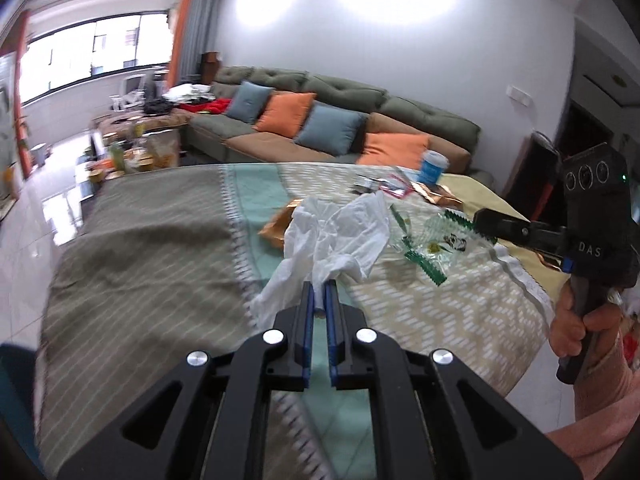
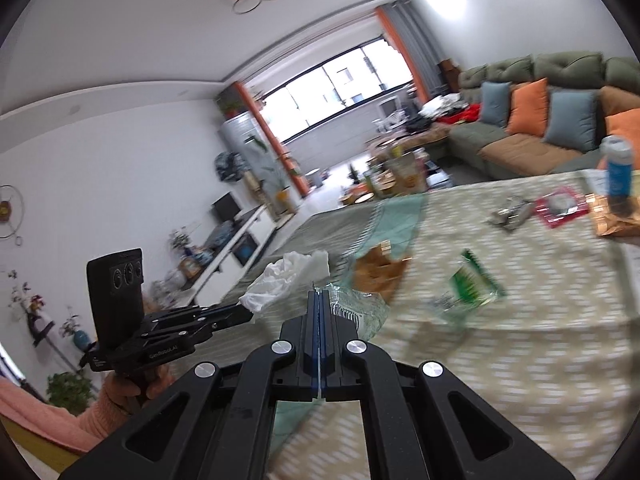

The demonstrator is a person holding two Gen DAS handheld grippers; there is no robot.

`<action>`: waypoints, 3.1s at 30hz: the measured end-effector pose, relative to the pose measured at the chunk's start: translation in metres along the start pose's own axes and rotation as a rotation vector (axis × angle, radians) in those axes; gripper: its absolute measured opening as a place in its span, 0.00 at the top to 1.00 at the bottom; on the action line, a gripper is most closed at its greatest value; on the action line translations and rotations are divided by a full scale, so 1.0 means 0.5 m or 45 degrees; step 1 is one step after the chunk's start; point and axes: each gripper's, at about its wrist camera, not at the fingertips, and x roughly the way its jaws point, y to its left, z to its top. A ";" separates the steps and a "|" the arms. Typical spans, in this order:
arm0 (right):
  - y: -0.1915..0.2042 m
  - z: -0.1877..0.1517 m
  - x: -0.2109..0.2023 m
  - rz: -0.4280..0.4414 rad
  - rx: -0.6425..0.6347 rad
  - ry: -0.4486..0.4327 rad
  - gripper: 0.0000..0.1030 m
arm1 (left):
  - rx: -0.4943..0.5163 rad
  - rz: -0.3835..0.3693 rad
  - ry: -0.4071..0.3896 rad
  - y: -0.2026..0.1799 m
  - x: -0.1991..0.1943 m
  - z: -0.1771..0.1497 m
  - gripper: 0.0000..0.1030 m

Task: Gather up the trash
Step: 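Carry the tissue and plastic bag to the teal bin with both tools, then open both tools over the teal bin to drop the tissue and bag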

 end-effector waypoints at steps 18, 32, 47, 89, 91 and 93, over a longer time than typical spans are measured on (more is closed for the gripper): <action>0.173 0.009 0.244 0.352 -0.146 0.225 0.99 | -0.294 0.329 -0.122 0.197 -0.200 -0.093 0.93; 0.306 0.007 0.394 0.555 -0.238 0.359 0.99 | -0.501 0.564 -0.176 0.325 -0.312 -0.161 0.93; 0.414 -0.028 0.504 0.625 -0.306 0.493 0.99 | -0.641 0.654 -0.134 0.404 -0.325 -0.228 0.92; 0.419 -0.098 0.637 0.510 -0.237 0.725 0.87 | -0.767 0.660 -0.078 0.483 -0.273 -0.273 0.56; 0.417 -0.092 0.622 0.512 -0.245 0.707 0.80 | -0.727 0.653 -0.103 0.463 -0.278 -0.260 0.55; 0.412 -0.084 0.600 0.514 -0.264 0.679 0.77 | -0.689 0.636 -0.128 0.446 -0.282 -0.245 0.52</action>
